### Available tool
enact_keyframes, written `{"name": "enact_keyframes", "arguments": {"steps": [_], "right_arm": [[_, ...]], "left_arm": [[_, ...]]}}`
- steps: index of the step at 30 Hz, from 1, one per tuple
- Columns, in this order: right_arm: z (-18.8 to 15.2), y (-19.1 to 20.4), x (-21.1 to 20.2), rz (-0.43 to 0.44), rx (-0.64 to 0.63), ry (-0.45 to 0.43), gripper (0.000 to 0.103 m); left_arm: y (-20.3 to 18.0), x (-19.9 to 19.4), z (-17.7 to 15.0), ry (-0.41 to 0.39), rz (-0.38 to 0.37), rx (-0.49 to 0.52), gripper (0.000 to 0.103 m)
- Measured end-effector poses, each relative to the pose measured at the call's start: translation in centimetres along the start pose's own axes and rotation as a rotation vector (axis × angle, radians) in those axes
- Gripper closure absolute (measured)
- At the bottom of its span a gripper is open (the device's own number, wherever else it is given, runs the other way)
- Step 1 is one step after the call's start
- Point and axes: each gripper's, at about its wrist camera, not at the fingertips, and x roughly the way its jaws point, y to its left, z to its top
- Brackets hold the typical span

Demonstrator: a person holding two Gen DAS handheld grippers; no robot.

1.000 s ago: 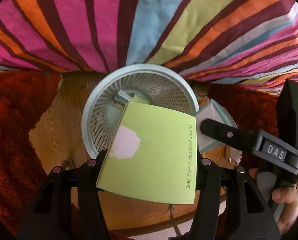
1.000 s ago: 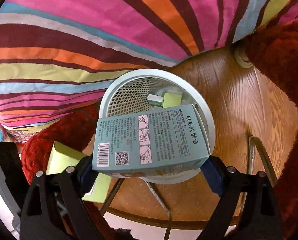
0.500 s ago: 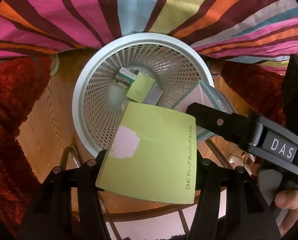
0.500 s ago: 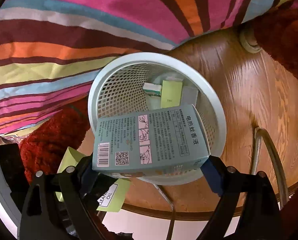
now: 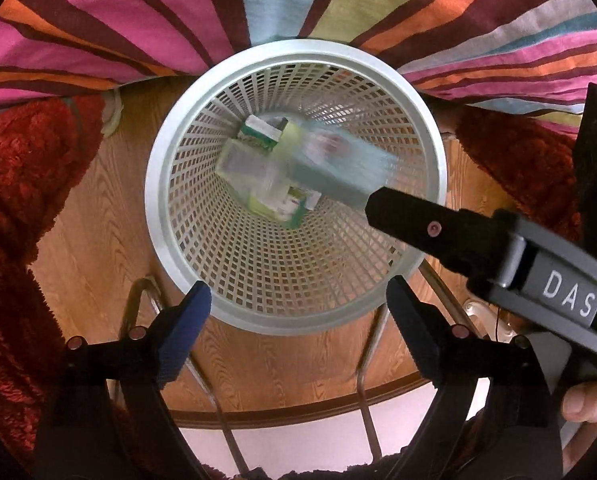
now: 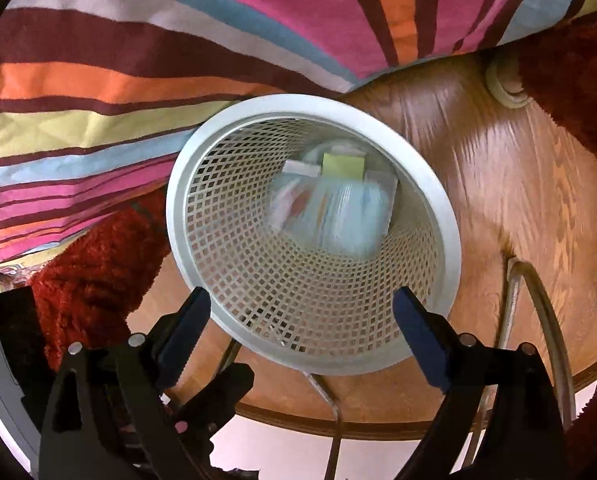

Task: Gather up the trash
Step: 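Open both tools to drop the two boxes into the wastebasket, then raise both tools from the wastebasket back toward the packets on the bed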

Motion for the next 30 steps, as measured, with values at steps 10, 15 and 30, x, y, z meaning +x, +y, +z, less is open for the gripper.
{"name": "enact_keyframes", "arguments": {"steps": [10,15,30], "right_arm": [[-0.1,0.3,-0.7,-0.042,-0.036,-0.043,0.008],[-0.4,0.5,-1.6,-0.069,-0.060,-0.082,0.008],[-2.4,2.0,-7.3,-0.120,-0.138,-0.327,0.008]], "left_arm": [[0.2,-0.3,0.1,-0.013,-0.007,-0.005,0.016],[0.0,-0.8,0.0,-0.035,-0.006,-0.003,0.016],[0.0,-4.4,-1.4,-0.194,-0.006,0.003,0.016]]}}
